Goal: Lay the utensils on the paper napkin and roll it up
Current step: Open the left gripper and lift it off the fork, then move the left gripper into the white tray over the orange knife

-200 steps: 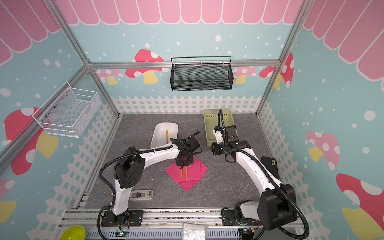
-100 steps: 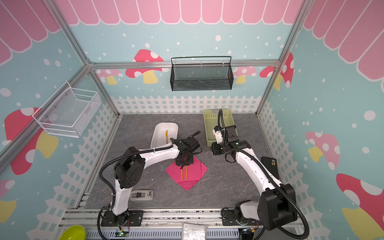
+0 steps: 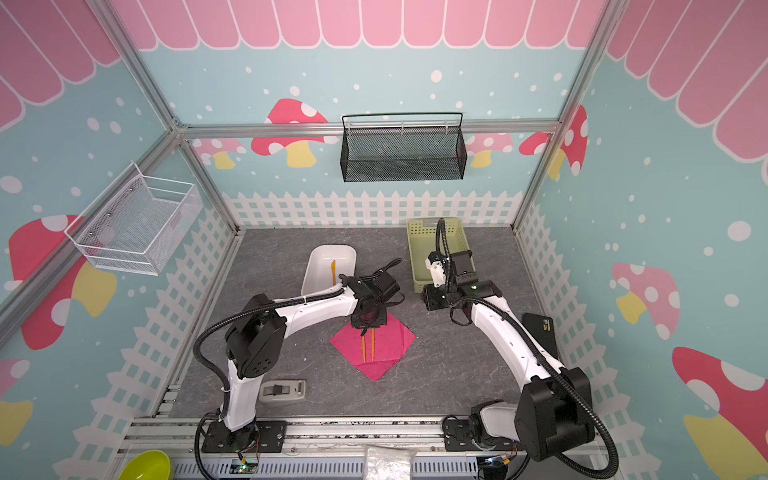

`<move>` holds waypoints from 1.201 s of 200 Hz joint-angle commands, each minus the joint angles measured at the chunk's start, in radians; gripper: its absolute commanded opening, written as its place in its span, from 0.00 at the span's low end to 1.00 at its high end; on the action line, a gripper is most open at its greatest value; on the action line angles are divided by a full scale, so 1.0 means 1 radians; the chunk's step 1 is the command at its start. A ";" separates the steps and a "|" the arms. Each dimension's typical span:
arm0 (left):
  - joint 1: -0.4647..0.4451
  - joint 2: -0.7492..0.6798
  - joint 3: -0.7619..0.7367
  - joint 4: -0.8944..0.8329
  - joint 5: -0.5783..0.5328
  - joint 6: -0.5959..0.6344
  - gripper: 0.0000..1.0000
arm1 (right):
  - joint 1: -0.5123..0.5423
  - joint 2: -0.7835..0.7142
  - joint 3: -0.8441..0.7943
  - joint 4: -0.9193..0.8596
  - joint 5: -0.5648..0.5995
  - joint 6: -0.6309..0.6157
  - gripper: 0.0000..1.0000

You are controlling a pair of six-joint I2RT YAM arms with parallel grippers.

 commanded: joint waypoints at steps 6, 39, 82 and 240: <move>-0.001 -0.092 0.061 0.001 -0.082 0.042 0.20 | -0.006 -0.013 -0.006 -0.003 0.001 -0.021 0.34; 0.027 -0.139 0.084 0.003 -0.135 0.087 0.21 | -0.006 -0.002 0.006 -0.008 0.000 -0.021 0.34; 0.120 -0.195 0.084 0.006 -0.152 0.150 0.26 | -0.006 0.015 0.022 -0.010 0.004 -0.018 0.34; 0.452 0.092 0.280 -0.143 0.003 0.315 0.28 | -0.006 0.066 0.065 -0.022 0.006 0.004 0.34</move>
